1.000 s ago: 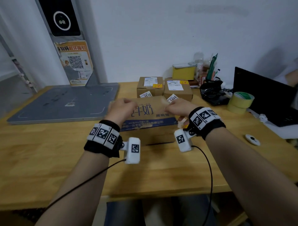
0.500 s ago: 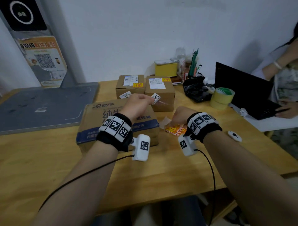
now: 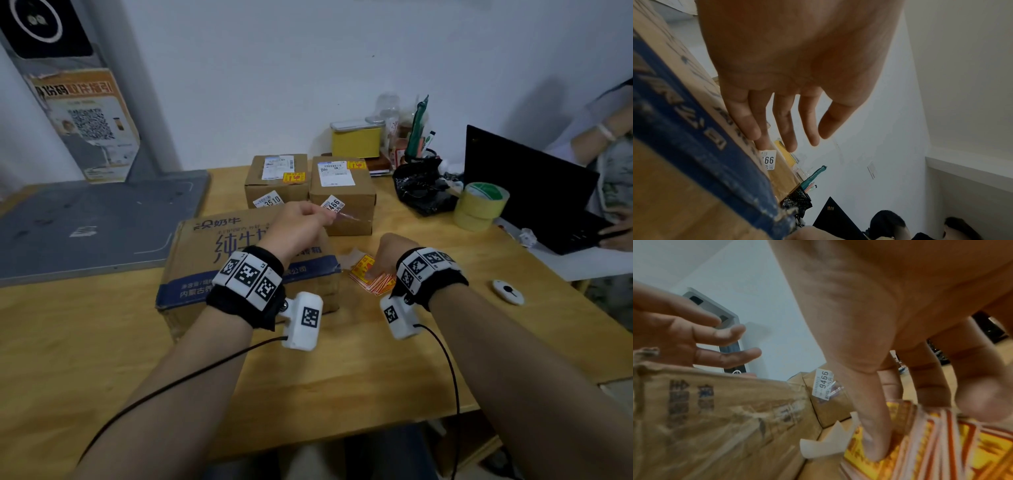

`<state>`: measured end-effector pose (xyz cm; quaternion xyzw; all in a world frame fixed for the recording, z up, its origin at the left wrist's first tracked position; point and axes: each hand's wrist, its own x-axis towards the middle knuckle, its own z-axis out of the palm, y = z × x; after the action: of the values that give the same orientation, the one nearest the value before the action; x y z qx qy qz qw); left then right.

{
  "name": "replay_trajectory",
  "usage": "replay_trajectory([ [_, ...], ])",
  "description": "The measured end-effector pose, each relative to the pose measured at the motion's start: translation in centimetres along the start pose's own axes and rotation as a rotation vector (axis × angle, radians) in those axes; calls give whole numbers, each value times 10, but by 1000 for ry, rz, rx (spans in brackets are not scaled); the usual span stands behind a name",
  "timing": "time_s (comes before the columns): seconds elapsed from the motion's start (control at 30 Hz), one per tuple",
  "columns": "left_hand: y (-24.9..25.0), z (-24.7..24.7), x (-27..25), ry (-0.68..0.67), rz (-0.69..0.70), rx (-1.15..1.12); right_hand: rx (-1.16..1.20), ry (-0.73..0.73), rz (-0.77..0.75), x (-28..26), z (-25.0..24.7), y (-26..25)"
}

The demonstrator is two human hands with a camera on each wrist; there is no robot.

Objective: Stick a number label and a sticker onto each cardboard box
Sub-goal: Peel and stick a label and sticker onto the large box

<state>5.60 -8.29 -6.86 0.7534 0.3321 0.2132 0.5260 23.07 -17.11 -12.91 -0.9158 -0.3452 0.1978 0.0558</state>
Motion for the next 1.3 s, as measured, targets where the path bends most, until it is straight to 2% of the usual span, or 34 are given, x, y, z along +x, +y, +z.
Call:
replay_trajectory([
  [0.43, 2, -18, -4, -14, -33, -84, -153, -11, -11, 5, -28, -19],
  [0.67, 2, -20, -5, -21, -38, -91, -82, 124, -18, 5, -37, -21],
  [0.83, 3, -27, -3, 16, -42, -74, 72, 217, -113, -4, -55, -39],
  [1.1, -1, -42, 0, 61, -92, -90, 130, 346, -199, -11, -69, -75],
  [1.3, 7, -37, 2, -63, -192, -68, 22, 398, -173, -23, -77, -75],
])
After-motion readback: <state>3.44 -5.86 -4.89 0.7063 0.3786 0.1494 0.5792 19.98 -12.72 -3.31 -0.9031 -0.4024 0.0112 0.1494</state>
